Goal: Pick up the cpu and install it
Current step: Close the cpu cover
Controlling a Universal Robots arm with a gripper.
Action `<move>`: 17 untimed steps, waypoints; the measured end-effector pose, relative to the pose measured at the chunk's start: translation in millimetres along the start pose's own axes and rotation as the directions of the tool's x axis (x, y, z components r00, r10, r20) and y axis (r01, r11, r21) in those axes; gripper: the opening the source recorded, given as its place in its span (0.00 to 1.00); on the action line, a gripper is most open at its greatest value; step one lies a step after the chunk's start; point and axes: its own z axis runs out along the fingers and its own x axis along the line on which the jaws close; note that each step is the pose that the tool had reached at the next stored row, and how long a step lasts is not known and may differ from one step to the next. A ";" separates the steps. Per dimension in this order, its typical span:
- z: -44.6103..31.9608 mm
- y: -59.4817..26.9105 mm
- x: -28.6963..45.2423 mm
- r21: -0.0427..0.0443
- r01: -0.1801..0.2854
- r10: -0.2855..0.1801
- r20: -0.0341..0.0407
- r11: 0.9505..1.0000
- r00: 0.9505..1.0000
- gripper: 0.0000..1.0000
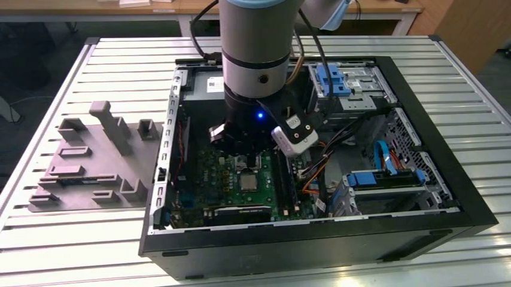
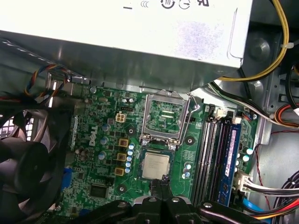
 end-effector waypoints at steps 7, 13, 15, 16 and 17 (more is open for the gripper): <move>0.1 0.0 -0.1 0.000 0.000 0.000 0.000 1.000 1.000 0.11; 0.2 0.0 -0.1 0.000 0.000 0.000 0.000 1.000 1.000 0.11; 0.2 0.0 -0.1 0.000 0.005 -0.005 0.000 1.000 1.000 0.11; 0.2 0.0 -0.1 0.000 0.013 -0.013 0.000 1.000 1.000 0.11; 0.2 0.0 -0.1 0.001 0.027 -0.027 0.000 1.000 1.000 0.11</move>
